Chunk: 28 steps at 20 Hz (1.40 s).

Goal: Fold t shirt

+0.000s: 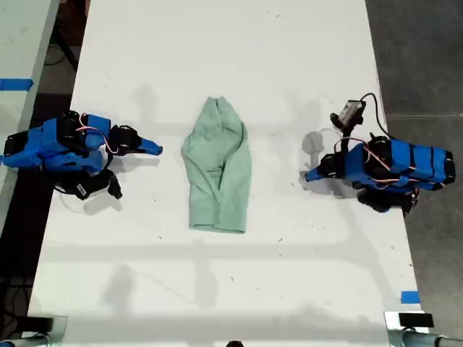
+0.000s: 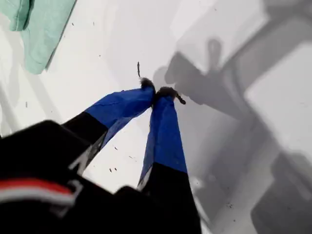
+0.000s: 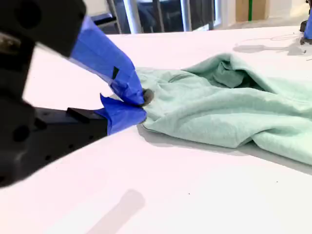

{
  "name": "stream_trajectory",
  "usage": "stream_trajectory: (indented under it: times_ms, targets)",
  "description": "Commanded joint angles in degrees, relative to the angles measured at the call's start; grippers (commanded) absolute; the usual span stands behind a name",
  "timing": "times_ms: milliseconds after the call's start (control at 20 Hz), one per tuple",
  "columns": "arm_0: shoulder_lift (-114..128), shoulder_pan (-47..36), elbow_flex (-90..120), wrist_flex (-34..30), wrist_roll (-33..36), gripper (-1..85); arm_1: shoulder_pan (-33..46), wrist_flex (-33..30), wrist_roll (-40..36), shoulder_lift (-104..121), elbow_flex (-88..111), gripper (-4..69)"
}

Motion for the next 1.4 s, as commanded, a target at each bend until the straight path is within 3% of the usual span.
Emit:
stream_trajectory:
  times_ms: [0,150,200,300,400,500,600,800,900,1200,1250,1350]
  targets:
    - [0.44,0.53,0.26,0.09,-1.23,-0.1,-0.70,-1.05,0.35,0.62,2.46,2.3]
    - [0.44,1.14,-0.09,0.53,-1.23,-0.1,-0.88,-1.23,2.20,0.62,2.46,1.7]
    - [0.44,2.37,-0.35,0.79,-2.20,-0.1,0.18,-4.75,6.42,0.53,3.25,1.7]
    - [-5.36,3.78,-4.22,1.76,-9.58,-0.1,-0.62,-5.54,9.05,-2.72,0.00,1.6]
    - [-27.60,9.05,-16.08,-2.46,-12.30,-0.1,-3.69,-11.25,10.37,-18.90,-8.79,1.6]
    - [-49.75,14.94,-30.85,-5.01,-15.47,8.7,-7.73,-16.87,10.90,-42.80,-24.17,7.9]
    - [-66.36,18.72,-44.38,-4.31,-16.70,14.9,-11.34,-18.81,9.84,-63.02,-41.31,16.0]
    - [-80.07,25.66,-50.62,-16.61,-19.86,15.8,-16.70,-20.30,9.49,-93.16,-66.80,19.1]
    - [-86.92,28.13,-51.94,-23.47,-21.88,15.3,-18.28,-21.62,8.96,-104.06,-76.11,18.3]
    - [-110.65,29.97,-67.15,-23.82,-22.85,16.3,-19.51,-18.98,5.80,-125.68,-99.40,17.7]
    - [-114.17,29.71,-69.35,-24.35,-20.83,14.8,-19.51,-18.54,5.36,-127.79,-101.60,3.3]
    - [-121.99,28.74,-75.15,-24.87,-15.73,-0.1,-20.48,-16.00,5.45,-130.52,-105.73,-0.5]
